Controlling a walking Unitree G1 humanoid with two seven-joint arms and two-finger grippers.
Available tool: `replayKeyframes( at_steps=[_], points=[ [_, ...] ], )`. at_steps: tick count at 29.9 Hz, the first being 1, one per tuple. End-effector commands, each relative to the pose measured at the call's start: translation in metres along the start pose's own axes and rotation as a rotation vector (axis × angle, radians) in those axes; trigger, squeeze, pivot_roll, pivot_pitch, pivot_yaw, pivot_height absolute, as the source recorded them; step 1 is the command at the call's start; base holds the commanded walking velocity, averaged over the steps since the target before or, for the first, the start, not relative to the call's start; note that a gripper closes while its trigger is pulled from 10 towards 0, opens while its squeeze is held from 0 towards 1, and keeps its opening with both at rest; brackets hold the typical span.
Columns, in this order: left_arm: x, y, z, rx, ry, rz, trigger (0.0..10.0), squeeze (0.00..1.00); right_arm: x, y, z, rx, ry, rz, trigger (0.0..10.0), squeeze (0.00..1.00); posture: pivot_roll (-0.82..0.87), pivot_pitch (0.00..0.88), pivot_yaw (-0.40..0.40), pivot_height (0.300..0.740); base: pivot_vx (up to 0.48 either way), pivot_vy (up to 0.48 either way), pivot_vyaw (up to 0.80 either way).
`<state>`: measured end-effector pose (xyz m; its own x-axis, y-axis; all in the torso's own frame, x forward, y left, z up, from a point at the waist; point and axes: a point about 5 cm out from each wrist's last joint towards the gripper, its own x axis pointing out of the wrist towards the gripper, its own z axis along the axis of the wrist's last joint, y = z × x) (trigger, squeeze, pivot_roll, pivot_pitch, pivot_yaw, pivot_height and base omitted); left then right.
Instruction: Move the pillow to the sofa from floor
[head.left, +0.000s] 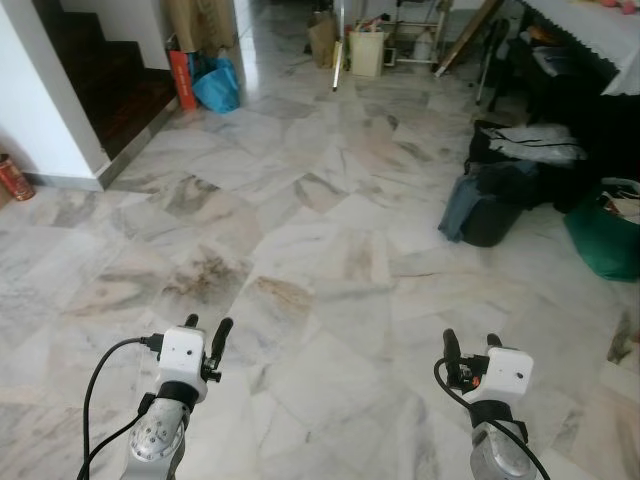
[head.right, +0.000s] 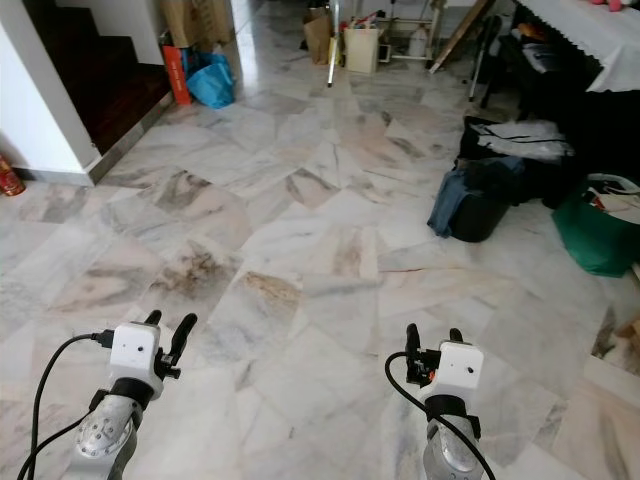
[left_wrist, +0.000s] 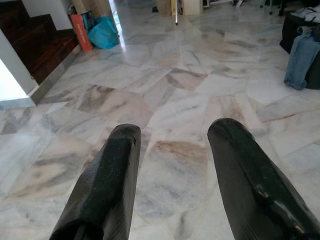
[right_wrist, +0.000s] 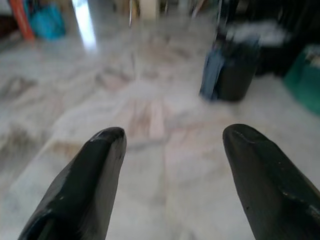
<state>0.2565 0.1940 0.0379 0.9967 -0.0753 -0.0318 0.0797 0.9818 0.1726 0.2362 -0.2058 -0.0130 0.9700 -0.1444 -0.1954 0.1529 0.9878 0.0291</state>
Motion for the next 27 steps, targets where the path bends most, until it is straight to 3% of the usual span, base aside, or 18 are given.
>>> replayKeyframes(
  at_steps=[1,3,8,12,14,17,20,27],
  points=[
    [0.002,0.002,0.007,-0.001,-0.021,0.001,10.0,0.00,0.000,0.000,0.002,0.006,-0.011,-0.004,10.0,0.00,0.06,0.000,0.010,0.740,0.000,0.000,0.00],
    [0.001,0.007,0.009,-0.003,-0.024,0.014,10.0,0.00,-0.003,0.001,0.016,-0.010,-0.111,0.003,10.0,0.00,0.05,0.000,0.010,0.740,0.000,0.000,0.00],
    [-0.004,0.012,0.011,0.001,-0.026,0.022,10.0,0.00,-0.015,-0.005,0.032,-0.010,-0.225,-0.032,10.0,0.00,0.04,0.000,0.008,0.740,0.000,0.000,0.00],
    [-0.015,0.015,0.013,-0.001,-0.028,0.031,10.0,0.00,-0.045,-0.010,0.037,-0.007,-0.279,-0.075,10.0,0.00,0.04,0.000,0.003,0.740,0.000,0.000,0.00],
    [-0.018,0.016,0.012,-0.001,-0.022,0.033,10.0,0.00,-0.053,-0.012,0.036,-0.009,-0.271,-0.097,10.0,0.00,0.04,0.000,0.003,0.740,0.000,0.000,0.00],
    [-0.022,0.018,0.011,-0.006,-0.009,0.035,10.0,0.00,-0.068,-0.019,0.033,0.065,-0.231,-0.180,10.0,0.00,0.04,0.000,0.003,0.740,0.000,0.000,0.00],
    [-0.027,0.020,0.010,-0.025,0.005,0.038,10.0,0.00,-0.081,-0.028,0.015,0.174,-0.141,-0.277,10.0,0.00,0.04,0.000,0.008,0.740,0.000,0.000,0.00],
    [-0.028,0.018,0.006,-0.052,0.029,0.036,10.0,0.00,-0.078,-0.033,0.002,0.144,-0.049,-0.231,10.0,0.00,0.05,0.000,0.004,0.740,0.000,0.000,0.00]
  ],
)
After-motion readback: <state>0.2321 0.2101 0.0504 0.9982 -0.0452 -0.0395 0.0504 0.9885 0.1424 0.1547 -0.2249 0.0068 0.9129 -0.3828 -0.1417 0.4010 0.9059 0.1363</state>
